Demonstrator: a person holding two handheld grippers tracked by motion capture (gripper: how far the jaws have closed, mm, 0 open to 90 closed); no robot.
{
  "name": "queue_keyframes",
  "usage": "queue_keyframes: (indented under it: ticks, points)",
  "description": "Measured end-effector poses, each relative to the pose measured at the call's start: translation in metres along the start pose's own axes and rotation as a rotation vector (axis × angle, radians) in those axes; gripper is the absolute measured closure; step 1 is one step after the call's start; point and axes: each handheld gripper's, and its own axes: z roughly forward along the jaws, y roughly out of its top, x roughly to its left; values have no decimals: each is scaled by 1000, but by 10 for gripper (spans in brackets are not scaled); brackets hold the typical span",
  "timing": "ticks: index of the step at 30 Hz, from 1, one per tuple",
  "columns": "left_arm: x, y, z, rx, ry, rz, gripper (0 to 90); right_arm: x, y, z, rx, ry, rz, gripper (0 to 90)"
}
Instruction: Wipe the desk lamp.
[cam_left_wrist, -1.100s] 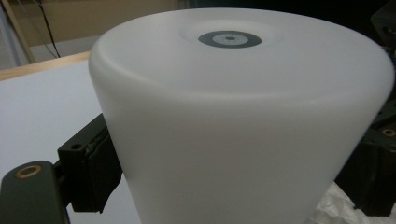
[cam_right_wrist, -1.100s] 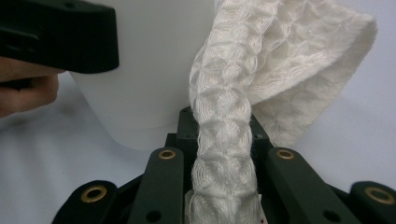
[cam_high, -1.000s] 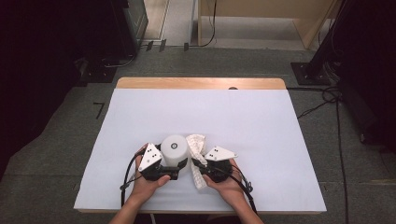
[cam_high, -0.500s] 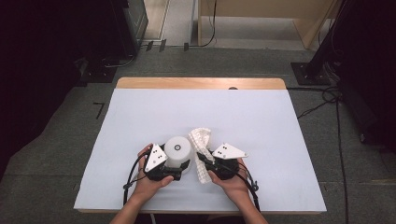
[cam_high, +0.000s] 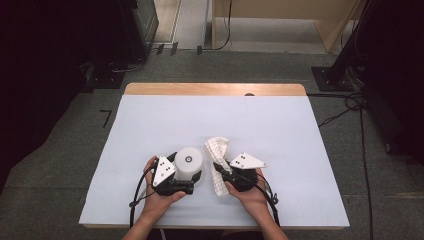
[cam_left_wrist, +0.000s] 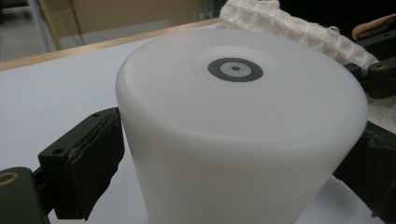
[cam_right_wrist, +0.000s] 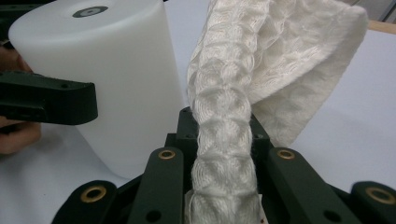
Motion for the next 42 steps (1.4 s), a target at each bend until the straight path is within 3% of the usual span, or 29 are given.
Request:
queue_keyframes:
  ticks: [1, 2, 7, 11, 12, 13, 14, 15, 16, 17, 18, 23, 25, 26, 29, 32, 34, 35, 38, 41, 42]
  points:
    - [-7, 0, 3, 23, 51, -1, 26, 0, -1, 1, 1, -1, 1, 749]
    - [-10, 1, 5, 35, 75, -7, 27, 0, -1, 2, 4, 1, 5, 749]
    - [-16, 1, 7, 34, 111, -27, 83, 4, -4, 8, 23, 6, -7, 747]
    - [-8, 2, 4, 22, 83, -39, 87, 5, -5, 9, 32, 11, -4, 747]
    - [-1, 5, 0, -2, 44, -42, 87, 7, -7, 12, 49, 15, 6, 746]
    - [-1, 5, 0, -2, 44, -42, 88, 7, -7, 12, 49, 15, 6, 746]
    - [7, 9, -5, -43, -23, -48, 88, 9, -10, 16, 69, 18, 1, 747]
    - [7, 9, -5, -43, -23, -48, 88, 9, -10, 16, 69, 18, 1, 747]
    - [12, 12, -9, -67, -84, -38, 88, 14, -10, 19, 73, 31, 5, 747]
    - [12, 12, -9, -67, -84, -38, 88, 14, -10, 19, 73, 31, 5, 747]
    - [12, 12, -10, -60, -94, -8, 88, 17, -8, 18, 65, 38, 1, 748]
    - [9, 10, -6, -36, -121, 12, 89, 22, 0, 10, 16, 49, -22, 748]
    - [9, 9, -4, -28, -126, 20, 89, 24, 7, 2, -32, 56, -37, 748]
    - [8, 9, -4, -24, -129, 25, 89, 26, 15, -9, -89, 62, -43, 749]
    - [8, 9, -4, -30, -132, 24, 89, 29, 22, -17, -125, 60, -61, 749]
    - [8, 9, -5, -31, -127, 30, 88, 30, 20, -15, -106, 51, -70, 749]
    - [10, 10, -6, -40, -129, 27, 89, 27, 9, -1, -19, 46, -48, 750]
    - [10, 10, -6, -40, -129, 27, 88, 27, 9, -1, -19, 46, -48, 750]
    - [11, 11, -8, -46, -133, 29, 89, 22, -3, 14, 74, 47, -9, 751]
    - [10, 10, -6, -41, -141, 29, 89, 23, 0, 12, 65, 43, -6, 751]
    - [10, 9, -6, -36, -140, 36, 89, 24, 5, 7, 30, 44, -11, 751]
